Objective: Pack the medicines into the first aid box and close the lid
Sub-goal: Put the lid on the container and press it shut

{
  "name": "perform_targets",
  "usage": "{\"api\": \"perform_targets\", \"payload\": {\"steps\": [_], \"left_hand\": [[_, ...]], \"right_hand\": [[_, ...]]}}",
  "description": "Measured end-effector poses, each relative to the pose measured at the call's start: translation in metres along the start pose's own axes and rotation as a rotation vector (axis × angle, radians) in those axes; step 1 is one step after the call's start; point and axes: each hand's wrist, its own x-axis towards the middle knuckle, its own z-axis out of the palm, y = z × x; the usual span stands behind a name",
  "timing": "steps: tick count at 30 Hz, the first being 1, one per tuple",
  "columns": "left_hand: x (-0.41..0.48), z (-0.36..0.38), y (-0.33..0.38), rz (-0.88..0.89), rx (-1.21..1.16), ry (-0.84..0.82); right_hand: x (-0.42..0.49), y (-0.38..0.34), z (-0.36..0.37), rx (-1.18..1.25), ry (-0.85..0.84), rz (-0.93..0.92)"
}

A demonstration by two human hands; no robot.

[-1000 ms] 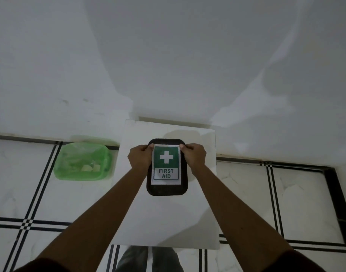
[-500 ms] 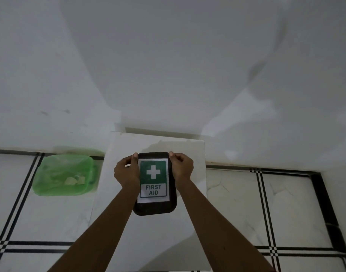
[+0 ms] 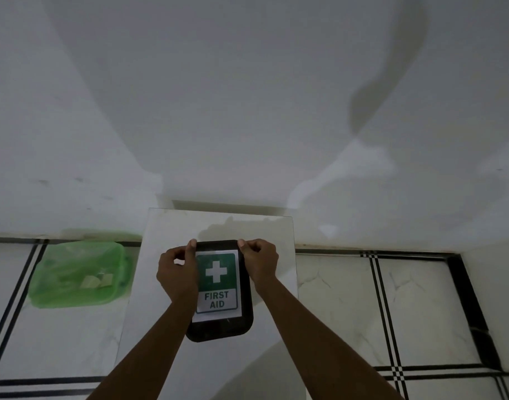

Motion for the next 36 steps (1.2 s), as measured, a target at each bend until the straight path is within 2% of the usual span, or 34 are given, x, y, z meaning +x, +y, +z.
{"api": "perform_targets", "payload": {"steps": [7, 13, 17, 24, 28, 31, 33, 36], "left_hand": [[0.006, 0.006, 0.002, -0.025, 0.016, 0.001], [0.002, 0.007, -0.005, -0.021, 0.002, 0.020], [0.002, 0.006, -0.006, -0.005, 0.013, 0.027], [0.006, 0.007, -0.004, 0.001, 0.019, 0.006], [0.008, -0.002, -0.007, 0.006, 0.021, -0.060], [0.005, -0.016, -0.009, 0.159, 0.143, -0.145], [-0.006, -0.031, -0.017, 0.343, 0.326, -0.210], [-0.028, -0.044, -0.040, 0.569, 0.621, -0.408]], "right_hand": [[0.017, -0.012, -0.006, -0.135, -0.074, 0.029], [0.014, -0.009, -0.004, -0.171, -0.049, 0.017], [0.017, -0.010, -0.003, -0.130, -0.100, 0.064], [0.014, -0.018, -0.003, -0.131, -0.092, 0.050], [-0.004, -0.018, -0.007, -0.188, -0.033, -0.078], [-0.031, -0.002, -0.007, -0.263, -0.015, -0.227], [-0.049, 0.017, -0.004, -0.336, -0.026, -0.343], [-0.066, 0.045, 0.002, -0.479, -0.093, -0.553]]}}
